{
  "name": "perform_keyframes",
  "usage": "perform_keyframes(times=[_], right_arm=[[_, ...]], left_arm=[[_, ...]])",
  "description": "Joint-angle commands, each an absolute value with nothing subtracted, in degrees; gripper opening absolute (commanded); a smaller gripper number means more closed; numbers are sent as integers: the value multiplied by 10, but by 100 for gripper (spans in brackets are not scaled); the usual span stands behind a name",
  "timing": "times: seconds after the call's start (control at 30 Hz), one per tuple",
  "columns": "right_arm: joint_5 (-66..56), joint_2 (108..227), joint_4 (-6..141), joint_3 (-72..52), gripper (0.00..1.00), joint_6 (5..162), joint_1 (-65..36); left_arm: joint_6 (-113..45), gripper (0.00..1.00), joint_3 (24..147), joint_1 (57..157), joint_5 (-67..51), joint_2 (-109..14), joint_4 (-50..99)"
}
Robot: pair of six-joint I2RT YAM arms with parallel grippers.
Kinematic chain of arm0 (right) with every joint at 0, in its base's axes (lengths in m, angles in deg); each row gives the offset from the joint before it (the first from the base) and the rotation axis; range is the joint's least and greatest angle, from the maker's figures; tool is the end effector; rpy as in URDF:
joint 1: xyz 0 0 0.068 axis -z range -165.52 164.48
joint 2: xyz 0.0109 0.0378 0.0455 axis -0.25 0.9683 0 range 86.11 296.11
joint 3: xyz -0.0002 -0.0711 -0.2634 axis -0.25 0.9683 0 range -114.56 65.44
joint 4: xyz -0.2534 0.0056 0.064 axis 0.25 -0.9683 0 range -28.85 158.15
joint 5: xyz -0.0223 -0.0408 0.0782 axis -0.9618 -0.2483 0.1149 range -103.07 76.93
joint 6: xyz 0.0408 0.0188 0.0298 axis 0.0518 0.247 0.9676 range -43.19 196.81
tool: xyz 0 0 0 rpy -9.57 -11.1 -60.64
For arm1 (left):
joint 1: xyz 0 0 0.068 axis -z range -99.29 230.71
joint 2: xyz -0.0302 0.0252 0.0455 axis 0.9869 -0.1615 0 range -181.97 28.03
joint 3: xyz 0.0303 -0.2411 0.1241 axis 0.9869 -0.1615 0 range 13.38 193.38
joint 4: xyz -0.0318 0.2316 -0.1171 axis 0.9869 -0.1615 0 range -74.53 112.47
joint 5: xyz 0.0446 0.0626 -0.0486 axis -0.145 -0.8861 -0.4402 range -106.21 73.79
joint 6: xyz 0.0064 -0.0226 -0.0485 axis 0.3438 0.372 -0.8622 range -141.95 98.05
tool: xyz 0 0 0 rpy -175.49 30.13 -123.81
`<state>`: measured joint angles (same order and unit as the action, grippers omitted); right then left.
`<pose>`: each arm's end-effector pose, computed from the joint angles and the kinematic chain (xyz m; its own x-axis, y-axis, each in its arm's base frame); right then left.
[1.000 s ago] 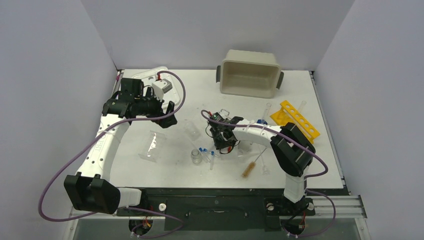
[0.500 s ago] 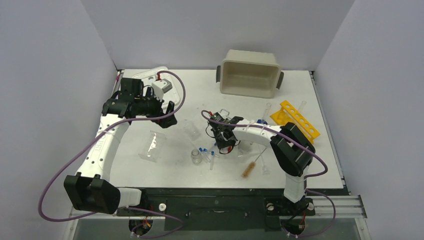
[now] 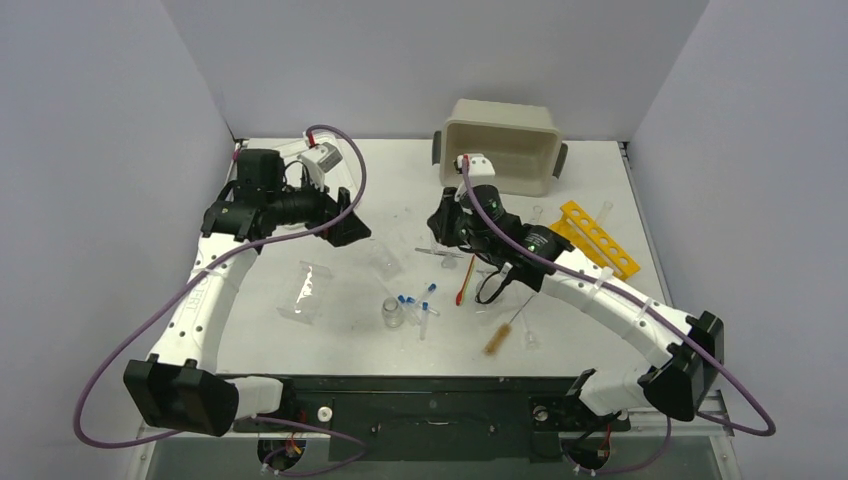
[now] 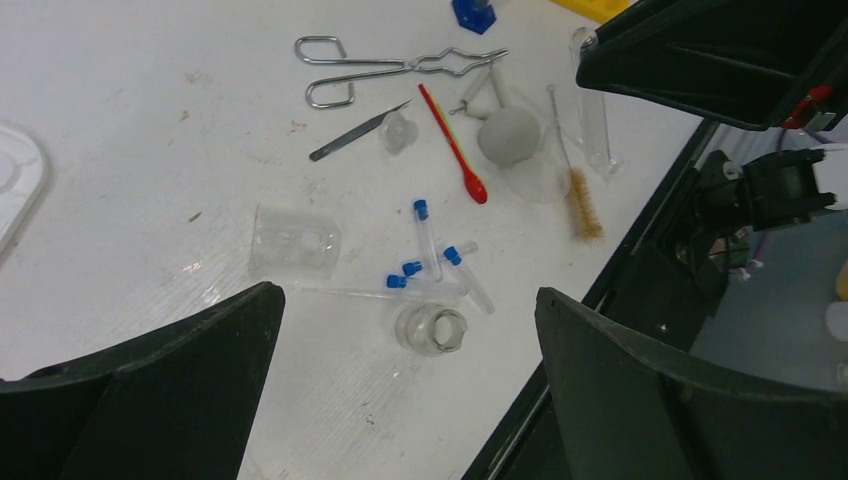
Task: Organize the chemistry lab equipment
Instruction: Pick up the test tube at the center of the board.
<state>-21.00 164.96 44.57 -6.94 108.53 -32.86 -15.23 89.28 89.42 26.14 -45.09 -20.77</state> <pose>0.2164 0.2273 0.3499 -0.6291 0.0859 -0.7726 -0.3723 0.8392 0.3964 0.2549 -0.0634 0.3729 -0.5647 0.1740 -0.8067 0.6894 0.6369 -0.3452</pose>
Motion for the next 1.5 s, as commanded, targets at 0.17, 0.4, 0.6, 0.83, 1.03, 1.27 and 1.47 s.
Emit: perform_keyframes(times=[0.17,0.4,0.6,0.83,1.03,1.27,1.47], right_arm=[[-290,1639,652,-110,0,1143,-396],[-300,1661,711,-116,0,1175,-414],[-289,1676,718,-124,0,1191,-416],[-282,1671,726,-117,0,1196,-416],[-277,1674,719,-114,0,1197,-416],[-234,1688,650,-157,9,1213,-389],[-28,1714,519,-255,50,1234,-290]], left_arm=[[-290,97,910,919,372,-426,-60],[-293,97,910,952,367,-440,-55],[-277,88,909,984,358,-449,-59],[-257,56,911,990,348,-459,-62],[-241,12,920,990,338,-463,-67],[-189,0,926,990,313,-463,-100],[-114,0,928,990,293,-454,-152]])
